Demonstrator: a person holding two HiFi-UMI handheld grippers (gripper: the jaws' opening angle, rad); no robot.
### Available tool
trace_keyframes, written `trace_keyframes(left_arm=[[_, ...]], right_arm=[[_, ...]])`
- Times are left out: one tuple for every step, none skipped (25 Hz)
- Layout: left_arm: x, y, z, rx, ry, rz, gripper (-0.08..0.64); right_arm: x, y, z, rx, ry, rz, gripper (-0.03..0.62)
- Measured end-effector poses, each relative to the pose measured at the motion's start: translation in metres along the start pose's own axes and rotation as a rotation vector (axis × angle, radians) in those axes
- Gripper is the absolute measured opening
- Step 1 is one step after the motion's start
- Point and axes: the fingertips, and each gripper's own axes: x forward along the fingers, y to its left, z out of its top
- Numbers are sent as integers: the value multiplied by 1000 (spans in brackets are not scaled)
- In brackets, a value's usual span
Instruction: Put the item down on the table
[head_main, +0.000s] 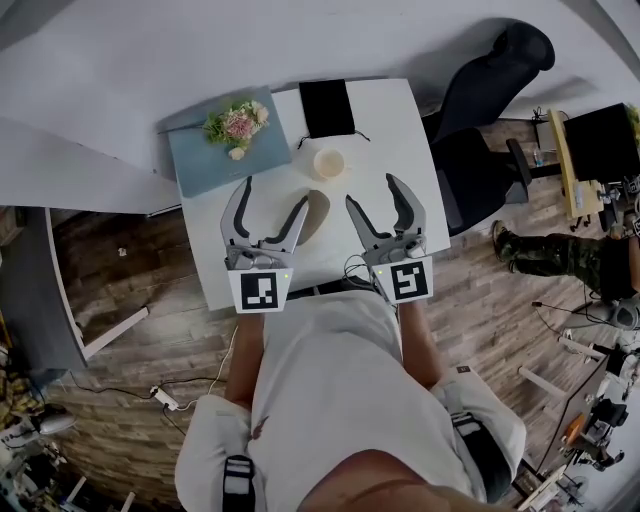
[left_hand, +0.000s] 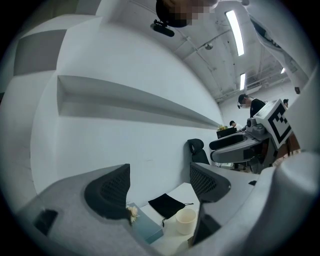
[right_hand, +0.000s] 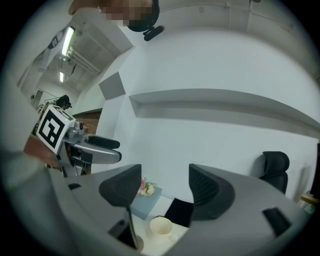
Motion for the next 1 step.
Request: trace_keyframes(left_arm=[[0,-1,0,6,-1,1,382]], right_arm=[[-1,0,0,2,0,0,282]])
